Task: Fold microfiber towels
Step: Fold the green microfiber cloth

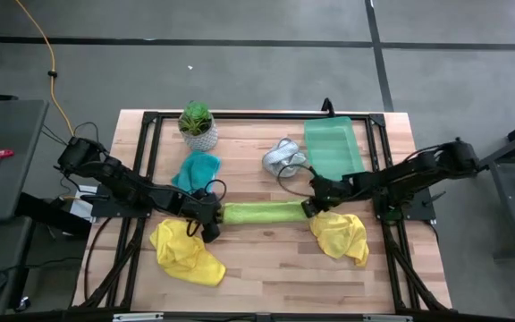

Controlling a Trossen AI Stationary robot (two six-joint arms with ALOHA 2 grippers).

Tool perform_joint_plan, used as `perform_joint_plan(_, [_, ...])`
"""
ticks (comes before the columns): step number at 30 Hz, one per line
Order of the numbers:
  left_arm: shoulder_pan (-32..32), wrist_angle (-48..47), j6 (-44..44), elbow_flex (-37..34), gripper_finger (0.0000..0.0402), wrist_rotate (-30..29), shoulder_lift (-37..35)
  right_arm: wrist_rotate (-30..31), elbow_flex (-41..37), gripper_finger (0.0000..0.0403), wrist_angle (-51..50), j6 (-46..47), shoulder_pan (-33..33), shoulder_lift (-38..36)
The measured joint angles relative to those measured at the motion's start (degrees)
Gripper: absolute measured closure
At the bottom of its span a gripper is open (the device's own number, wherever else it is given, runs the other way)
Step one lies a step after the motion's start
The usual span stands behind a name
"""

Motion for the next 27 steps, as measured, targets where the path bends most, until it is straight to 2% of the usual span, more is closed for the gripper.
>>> perform_joint_plan(6, [0.0,-0.1,6.7,3.5,0.031,1.5,0.0,0.2,0.6,0.04,-13.9,3.1,-0.6,-10.5])
perform_joint_plan(11, [0.1,0.0,12.5,6.5,0.0327,-0.5,-0.1,2.8,7.6,0.0401,-27.1,1.6,-0.5,-13.1])
perform_joint_plan(17, [2.0,-0.6,15.1,7.3,0.0392,-0.7,2.1,4.8,15.9,0.0402,-30.9,-0.9,-0.6,-10.0])
perform_joint_plan(22, [3.5,0.0,14.7,7.3,0.0398,1.2,7.0,4.8,20.8,0.0402,-30.8,-1.1,-0.6,-4.6])
perform_joint_plan(27, [3.4,4.5,13.3,7.4,0.04,0.4,11.4,4.2,24.8,0.0402,-28.9,-1.4,-0.1,1.6])
